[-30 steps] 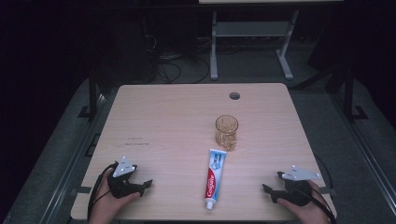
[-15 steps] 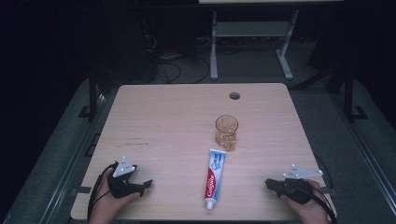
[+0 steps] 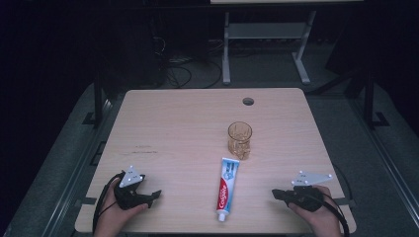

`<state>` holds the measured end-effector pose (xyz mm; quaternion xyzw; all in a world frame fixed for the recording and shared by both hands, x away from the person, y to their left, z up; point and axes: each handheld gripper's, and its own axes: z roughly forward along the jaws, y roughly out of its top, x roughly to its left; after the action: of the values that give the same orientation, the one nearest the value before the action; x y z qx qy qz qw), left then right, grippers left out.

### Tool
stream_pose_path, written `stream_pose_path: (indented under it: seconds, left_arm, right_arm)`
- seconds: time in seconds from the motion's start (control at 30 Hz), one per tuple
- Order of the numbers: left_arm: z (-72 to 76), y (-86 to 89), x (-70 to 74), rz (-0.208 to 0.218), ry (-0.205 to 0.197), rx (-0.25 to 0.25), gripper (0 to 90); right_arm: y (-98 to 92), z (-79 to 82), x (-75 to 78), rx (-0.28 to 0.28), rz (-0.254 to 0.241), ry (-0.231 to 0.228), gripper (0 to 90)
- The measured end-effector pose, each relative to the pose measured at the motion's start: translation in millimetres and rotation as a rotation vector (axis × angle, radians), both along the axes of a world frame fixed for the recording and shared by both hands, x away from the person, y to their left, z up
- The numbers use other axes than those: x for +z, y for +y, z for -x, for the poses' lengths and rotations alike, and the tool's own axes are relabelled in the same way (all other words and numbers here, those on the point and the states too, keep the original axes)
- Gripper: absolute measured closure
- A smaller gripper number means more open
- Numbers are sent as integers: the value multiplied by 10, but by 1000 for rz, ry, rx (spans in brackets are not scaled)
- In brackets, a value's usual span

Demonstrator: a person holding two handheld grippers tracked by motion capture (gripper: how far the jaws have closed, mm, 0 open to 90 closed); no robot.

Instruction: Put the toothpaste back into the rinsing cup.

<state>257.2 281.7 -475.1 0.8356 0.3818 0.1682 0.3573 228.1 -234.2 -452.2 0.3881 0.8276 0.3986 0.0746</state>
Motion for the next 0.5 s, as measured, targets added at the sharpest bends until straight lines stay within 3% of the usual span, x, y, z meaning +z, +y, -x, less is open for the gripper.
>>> stream_pose_path:
  seconds: [0.5]
  left_arm:
    - [-1, 0, 0, 1, 0, 0, 134]
  right_arm:
    - [334, -68, 104, 103, -59, -6, 900]
